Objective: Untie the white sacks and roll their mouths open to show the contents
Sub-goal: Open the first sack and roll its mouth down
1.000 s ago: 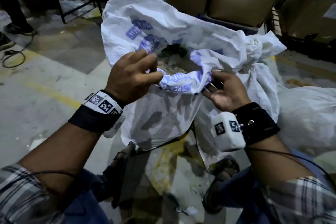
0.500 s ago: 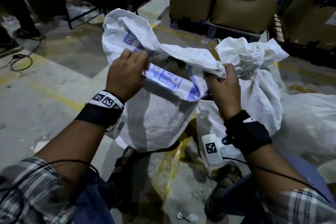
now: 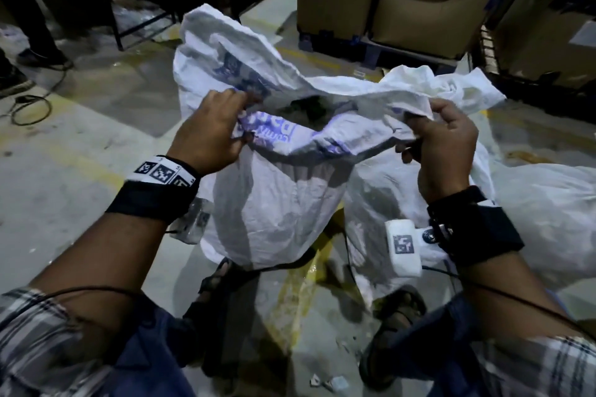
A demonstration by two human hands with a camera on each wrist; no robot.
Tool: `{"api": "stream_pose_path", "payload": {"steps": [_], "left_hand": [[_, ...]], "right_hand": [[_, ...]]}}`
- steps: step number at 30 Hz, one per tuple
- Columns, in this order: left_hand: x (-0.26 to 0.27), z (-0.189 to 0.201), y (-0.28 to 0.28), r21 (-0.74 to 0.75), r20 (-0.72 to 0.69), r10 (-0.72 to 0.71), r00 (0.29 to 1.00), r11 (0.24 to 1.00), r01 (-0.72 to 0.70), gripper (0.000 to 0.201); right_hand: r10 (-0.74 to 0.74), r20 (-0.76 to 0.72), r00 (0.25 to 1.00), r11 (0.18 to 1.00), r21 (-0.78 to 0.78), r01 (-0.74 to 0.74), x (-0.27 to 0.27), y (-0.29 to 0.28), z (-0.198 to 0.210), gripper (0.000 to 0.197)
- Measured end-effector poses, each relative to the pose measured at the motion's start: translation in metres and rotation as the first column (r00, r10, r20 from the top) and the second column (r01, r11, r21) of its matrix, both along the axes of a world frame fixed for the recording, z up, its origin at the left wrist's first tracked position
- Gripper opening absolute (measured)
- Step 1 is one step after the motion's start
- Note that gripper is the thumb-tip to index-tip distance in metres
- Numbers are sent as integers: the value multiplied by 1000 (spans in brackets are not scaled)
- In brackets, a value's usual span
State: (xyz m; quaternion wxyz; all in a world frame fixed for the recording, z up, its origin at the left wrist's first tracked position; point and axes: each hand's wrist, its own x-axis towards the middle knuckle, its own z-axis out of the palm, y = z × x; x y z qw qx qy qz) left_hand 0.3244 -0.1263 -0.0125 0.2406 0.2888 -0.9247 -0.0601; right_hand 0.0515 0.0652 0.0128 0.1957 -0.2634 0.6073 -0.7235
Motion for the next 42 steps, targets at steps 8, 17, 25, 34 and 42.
{"api": "stream_pose_path", "payload": {"steps": [8,17,25,34,42], "left_hand": [[16,-4,-13,-285,-168,323,931,889,-360,14],[14,-17,-18,-265,-217,376,901,865,-425,8],[5,-21,-9,-308,-231,304,924,878,-366,10],[5,-17,-4,-280,-193,276,942,904,-323,8],[3,-18,-6,-298,-189,265,945,902,-313,8]], "right_hand": [[328,785,526,917,-132,-376,-15,4,-20,4],[-170,-134,976,924,324,205,-4,5,-14,24],[-104,-995,-5,881,-95,463,71,7,-17,20],[244,-564,789,689,673,268,38,-11,-49,62],[170,403,899,941,205,-270,28,-16,-48,13]]}}
